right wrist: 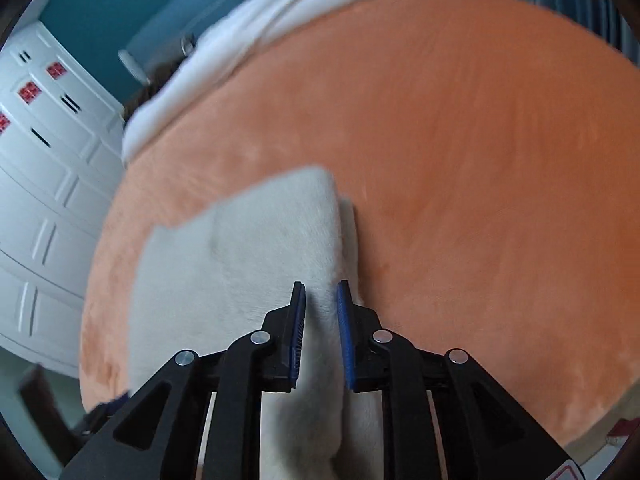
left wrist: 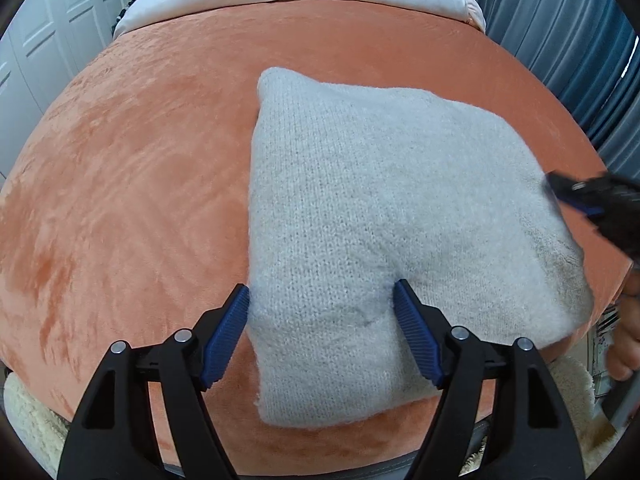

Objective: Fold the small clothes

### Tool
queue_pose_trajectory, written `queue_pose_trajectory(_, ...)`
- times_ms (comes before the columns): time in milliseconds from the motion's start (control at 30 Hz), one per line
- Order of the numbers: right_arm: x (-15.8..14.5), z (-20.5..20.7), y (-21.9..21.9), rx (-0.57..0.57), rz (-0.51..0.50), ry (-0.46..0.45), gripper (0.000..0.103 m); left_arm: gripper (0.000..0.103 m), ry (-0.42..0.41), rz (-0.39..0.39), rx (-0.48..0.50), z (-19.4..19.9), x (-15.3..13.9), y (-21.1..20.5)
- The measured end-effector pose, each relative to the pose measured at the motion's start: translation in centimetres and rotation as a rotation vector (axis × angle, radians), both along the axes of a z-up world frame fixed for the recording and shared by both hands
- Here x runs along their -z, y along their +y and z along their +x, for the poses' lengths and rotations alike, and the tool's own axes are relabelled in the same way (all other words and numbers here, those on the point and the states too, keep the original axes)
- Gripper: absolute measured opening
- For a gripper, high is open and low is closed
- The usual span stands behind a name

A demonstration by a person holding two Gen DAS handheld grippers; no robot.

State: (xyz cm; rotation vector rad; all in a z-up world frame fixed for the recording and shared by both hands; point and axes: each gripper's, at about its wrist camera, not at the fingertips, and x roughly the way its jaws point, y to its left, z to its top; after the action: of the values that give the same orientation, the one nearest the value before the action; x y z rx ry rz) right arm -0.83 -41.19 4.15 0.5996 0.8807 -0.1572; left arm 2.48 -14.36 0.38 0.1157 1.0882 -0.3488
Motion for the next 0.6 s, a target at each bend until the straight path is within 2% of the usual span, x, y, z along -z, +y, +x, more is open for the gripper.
queue_pose_trajectory(67, -2.1, -2.0, 1.1, -0.012, -0.008, -0.049, 0.017, 0.072, 0.004, -0.007, -0.007, 0.0, 0.1, 0.1)
queue_pose_trajectory(133, -1.9, -3.5, 2.4, -0.047, 0.011, -0.049, 0.018, 0.072, -0.001, -0.004, -0.007, -0.1, 0.0, 0.0)
queue_pose_trajectory(200, 0.2, -3.5, 3.4, -0.092, -0.011, 0.033, 0.018, 0.072, -0.003, -0.005, -0.012, -0.2, 0.0, 0.0)
queue_pose_trajectory(267, 4.0, -3.8, 4.0, -0.102, -0.085, 0.134, 0.011, 0.072, 0.001, -0.008, -0.018, -0.3, 0.0, 0.0)
queue_pose_trajectory(300, 4.8, -3.9, 3.8, -0.088, -0.098, 0.146, 0.011, 0.072, 0.004, -0.01, -0.015, -0.5, 0.0, 0.0)
queue_pose_trajectory(400, 2.4, -4.6, 2.9, -0.027, -0.028, 0.091, 0.013, 0.071, -0.01, 0.012, -0.005, -1.1, -0.6, -0.1)
queue_pose_trajectory(500, -0.5, -4.8, 3.9, -0.043, -0.081, 0.031, 0.015, 0.071, -0.008, 0.007, -0.008, -1.6, -0.8, 0.0)
queue_pose_trajectory(600, -0.5, -4.5, 5.2, -0.069, -0.105, 0.043, 0.015, 0.071, 0.0, 0.01, -0.004, -2.0, -0.7, 0.0)
